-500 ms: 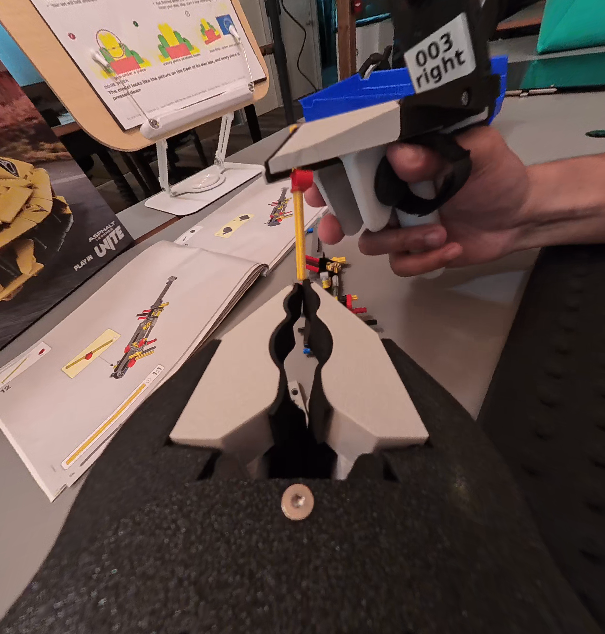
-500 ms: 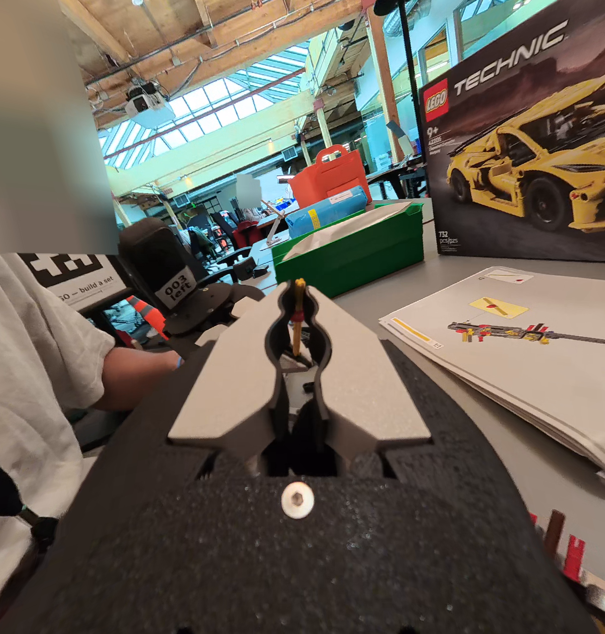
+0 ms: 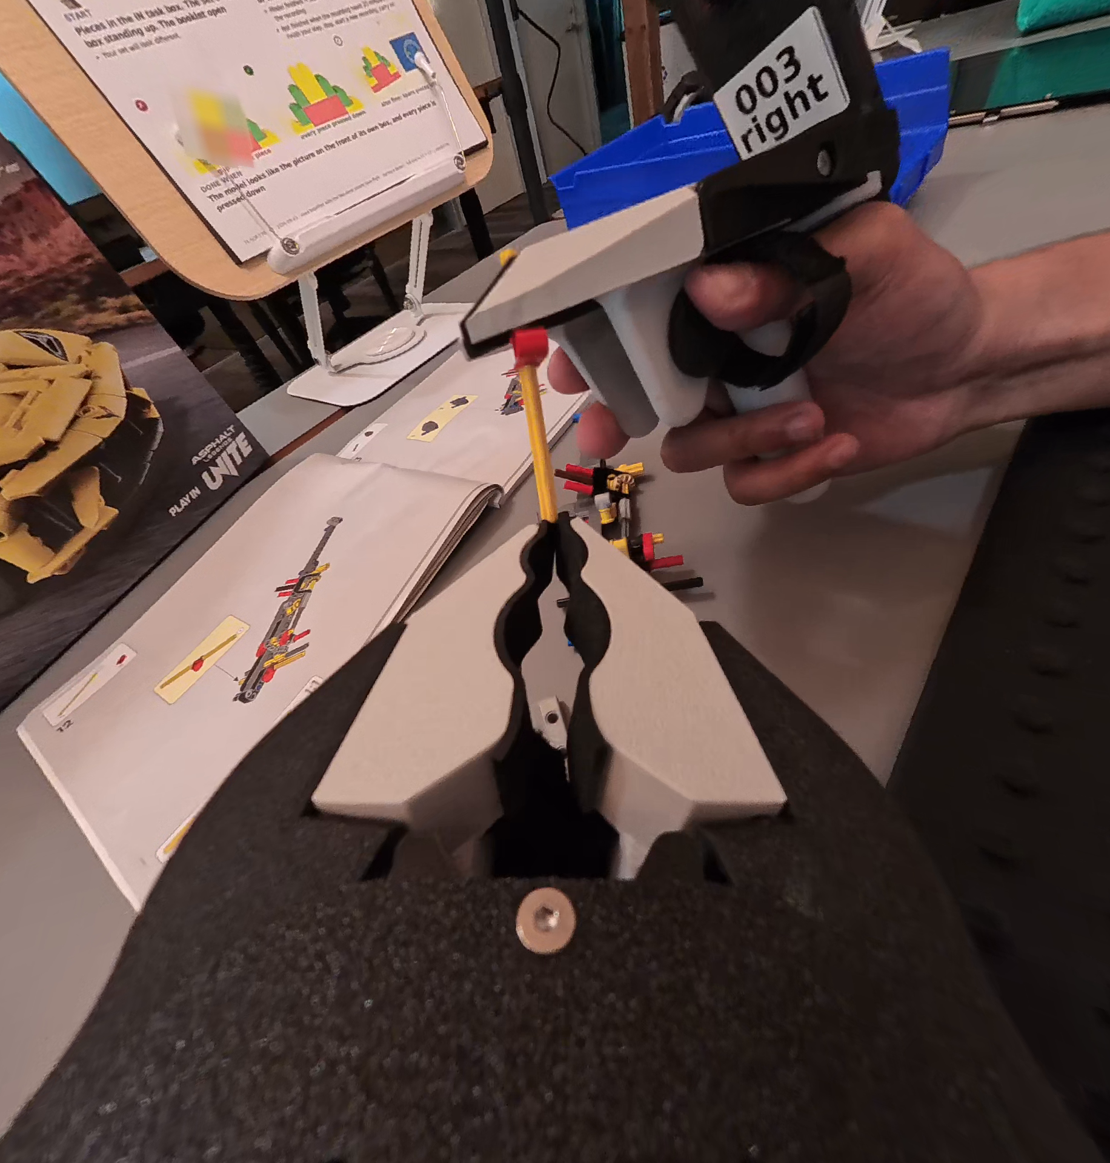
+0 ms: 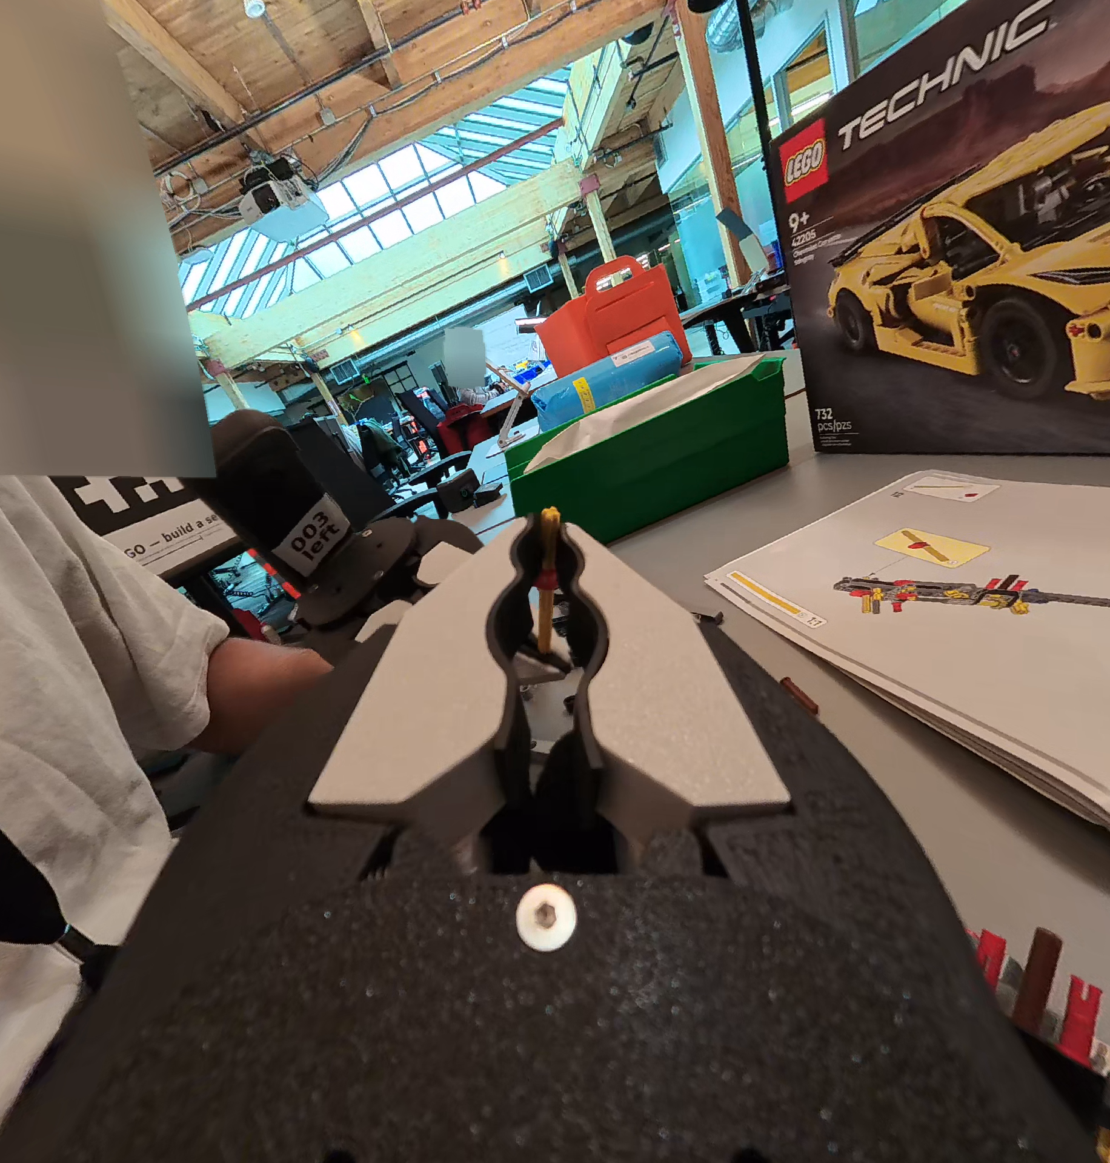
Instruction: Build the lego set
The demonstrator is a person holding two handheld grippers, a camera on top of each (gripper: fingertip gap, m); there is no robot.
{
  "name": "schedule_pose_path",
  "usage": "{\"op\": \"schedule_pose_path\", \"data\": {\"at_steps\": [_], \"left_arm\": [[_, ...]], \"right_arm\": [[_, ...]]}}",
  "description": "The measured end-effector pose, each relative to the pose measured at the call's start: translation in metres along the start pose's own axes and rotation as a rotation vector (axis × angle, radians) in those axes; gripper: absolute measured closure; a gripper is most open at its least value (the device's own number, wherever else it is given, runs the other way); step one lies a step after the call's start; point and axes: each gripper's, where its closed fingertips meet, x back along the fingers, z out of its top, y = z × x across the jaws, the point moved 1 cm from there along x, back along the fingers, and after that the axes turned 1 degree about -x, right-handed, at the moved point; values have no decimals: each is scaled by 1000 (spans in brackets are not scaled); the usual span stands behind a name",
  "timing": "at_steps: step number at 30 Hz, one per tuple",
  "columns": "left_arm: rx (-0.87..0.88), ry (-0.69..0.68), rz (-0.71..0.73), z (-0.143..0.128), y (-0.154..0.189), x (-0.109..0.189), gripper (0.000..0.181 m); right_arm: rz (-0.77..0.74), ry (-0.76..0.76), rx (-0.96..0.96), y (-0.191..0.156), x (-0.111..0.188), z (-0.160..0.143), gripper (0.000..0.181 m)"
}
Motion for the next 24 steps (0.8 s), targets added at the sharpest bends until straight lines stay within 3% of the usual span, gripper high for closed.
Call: {"op": "schedule_pose_path", "data": {"at_steps": [24], "left_arm": [[-23, 6, -31, 3, 8, 0, 181]], "right_arm": [[24, 20, -17, -4, -6, -1, 178]]}}
